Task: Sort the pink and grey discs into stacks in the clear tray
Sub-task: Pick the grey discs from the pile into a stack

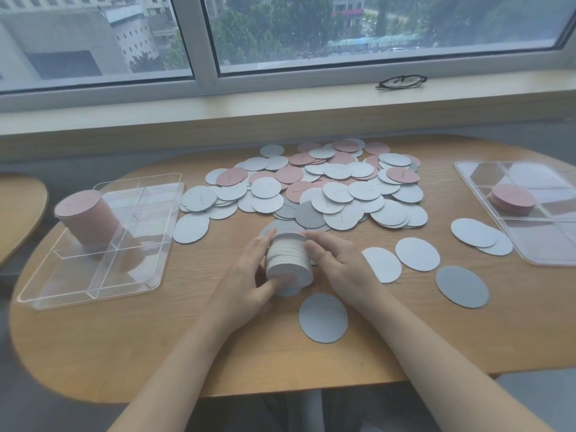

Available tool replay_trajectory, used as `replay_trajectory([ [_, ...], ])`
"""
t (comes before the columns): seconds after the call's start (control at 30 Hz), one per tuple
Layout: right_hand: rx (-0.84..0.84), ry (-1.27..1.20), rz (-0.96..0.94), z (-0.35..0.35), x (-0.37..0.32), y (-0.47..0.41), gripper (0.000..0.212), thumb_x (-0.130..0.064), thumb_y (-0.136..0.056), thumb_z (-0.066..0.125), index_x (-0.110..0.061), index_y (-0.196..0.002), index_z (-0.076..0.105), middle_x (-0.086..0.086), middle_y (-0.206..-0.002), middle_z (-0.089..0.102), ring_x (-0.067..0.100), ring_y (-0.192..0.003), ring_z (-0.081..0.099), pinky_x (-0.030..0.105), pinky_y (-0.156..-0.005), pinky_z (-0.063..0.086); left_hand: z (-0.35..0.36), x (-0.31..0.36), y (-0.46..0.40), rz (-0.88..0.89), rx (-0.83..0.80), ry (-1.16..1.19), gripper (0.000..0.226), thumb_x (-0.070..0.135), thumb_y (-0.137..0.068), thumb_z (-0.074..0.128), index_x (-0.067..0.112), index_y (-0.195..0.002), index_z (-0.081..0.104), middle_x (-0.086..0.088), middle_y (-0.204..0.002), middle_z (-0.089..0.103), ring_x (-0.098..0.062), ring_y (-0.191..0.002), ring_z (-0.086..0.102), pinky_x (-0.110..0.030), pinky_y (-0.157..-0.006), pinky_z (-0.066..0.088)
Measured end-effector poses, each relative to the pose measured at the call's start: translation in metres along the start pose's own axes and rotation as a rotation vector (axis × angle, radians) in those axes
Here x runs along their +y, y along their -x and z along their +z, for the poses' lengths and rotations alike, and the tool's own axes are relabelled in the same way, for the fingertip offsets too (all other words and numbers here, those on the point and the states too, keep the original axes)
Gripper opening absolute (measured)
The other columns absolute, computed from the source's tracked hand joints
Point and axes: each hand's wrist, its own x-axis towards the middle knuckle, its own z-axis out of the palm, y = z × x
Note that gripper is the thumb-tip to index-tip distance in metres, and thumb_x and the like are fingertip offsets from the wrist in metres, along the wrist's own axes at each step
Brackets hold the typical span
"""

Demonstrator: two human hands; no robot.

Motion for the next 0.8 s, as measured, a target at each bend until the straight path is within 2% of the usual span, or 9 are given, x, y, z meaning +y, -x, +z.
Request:
replay_trajectory([
  [0.13,-0.027,0.168,-0.067,0.004,0.001,0.001,0.036,-0.038,-0.099,0.048,-0.027,-0.13,0.063,-0.023,-0.118,0.065,-0.005,-0.112,0.055,0.013,-0.095,0.039,0.0,0.002,0.0,-0.019,0.007,-0.039,0.087,0.036,-0.088,0.075,0.04,-0.157,0.021,0.016,-0.154,0.041,-0.011,-0.131,0.049,-0.029,-0.11,0.04],
  [0.27,-0.055,0.286,-0.133,0.005,0.004,0.002,0.067,-0.061,-0.096,0.031,-0.021,-0.148,0.043,-0.01,-0.143,0.05,0.0,-0.132,0.039,0.015,-0.11,0.026,0.001,0.001,-0.001,0.018,0.01,-0.089,0.081,0.031,-0.091,0.073,0.033,-0.157,0.026,0.034,-0.151,0.029,0.014,-0.14,0.028,-0.011,-0.113,0.025],
  [0.4,-0.206,0.44,-0.146,0.012,0.005,0.004,0.083,-0.072,-0.091,0.025,-0.027,-0.158,0.007,-0.01,-0.161,0.019,-0.002,-0.145,0.012,0.025,-0.118,0.012,0.008,-0.002,-0.002,0.043,-0.028,-0.181,0.091,0.07,-0.09,0.048,0.032,-0.161,0.005,0.032,-0.159,0.007,0.009,-0.149,0.007,-0.018,-0.12,0.012],
  [0.47,-0.2,0.477,-0.148,0.013,0.004,0.003,0.081,-0.065,-0.095,0.033,-0.026,-0.158,0.001,-0.008,-0.162,0.015,0.0,-0.144,0.009,0.026,-0.118,0.01,0.009,-0.003,-0.002,0.057,-0.045,-0.218,0.093,0.075,-0.089,0.041,0.036,-0.16,-0.004,0.025,-0.164,0.003,0.005,-0.151,0.003,-0.025,-0.121,0.012],
  [0.53,-0.2,0.499,-0.163,0.011,0.004,0.003,0.078,-0.058,-0.097,0.039,-0.024,-0.158,0.003,-0.01,-0.161,0.015,-0.006,-0.141,0.006,0.027,-0.119,0.007,0.01,-0.002,-0.002,0.066,-0.038,-0.227,0.089,0.07,-0.091,0.042,0.036,-0.16,-0.004,0.025,-0.165,0.003,0.007,-0.15,0.003,-0.03,-0.122,0.016],
  [0.63,-0.178,0.514,-0.208,0.006,0.006,0.002,0.082,-0.071,-0.092,0.025,-0.024,-0.157,0.013,-0.018,-0.15,0.023,-0.01,-0.134,0.011,0.023,-0.117,0.005,0.009,-0.004,-0.002,0.067,-0.007,-0.175,0.082,0.057,-0.093,0.052,0.036,-0.159,0.01,0.032,-0.16,0.012,0.002,-0.15,0.019,-0.037,-0.121,0.027],
  [0.67,-0.137,0.526,-0.213,0.002,0.009,0.001,0.083,-0.074,-0.09,0.022,-0.024,-0.156,0.021,-0.017,-0.148,0.031,-0.004,-0.135,0.02,0.025,-0.116,0.009,0.008,-0.005,-0.002,0.061,-0.002,-0.143,0.08,0.049,-0.093,0.059,0.038,-0.158,0.014,0.032,-0.159,0.018,-0.004,-0.146,0.03,-0.036,-0.117,0.034],
  [0.73,0.025,0.635,-0.203,-0.012,0.017,0.002,0.077,-0.073,-0.09,0.028,-0.021,-0.145,0.045,-0.005,-0.141,0.048,0.015,-0.132,0.04,0.036,-0.113,0.022,0.007,-0.006,-0.002,0.046,0.007,-0.082,0.081,0.031,-0.092,0.071,0.045,-0.154,0.021,0.022,-0.154,0.036,-0.006,-0.127,0.052,-0.024,-0.102,0.045],
  [0.8,0.228,0.8,-0.127,-0.036,0.028,0.008,0.067,-0.066,-0.086,0.038,-0.02,-0.13,0.059,0.002,-0.13,0.057,0.026,-0.122,0.051,0.046,-0.104,0.032,0.007,-0.006,-0.001,0.035,0.019,-0.04,0.082,0.02,-0.091,0.074,0.049,-0.148,0.024,0.016,-0.144,0.047,-0.002,-0.111,0.057,-0.015,-0.091,0.045],
])
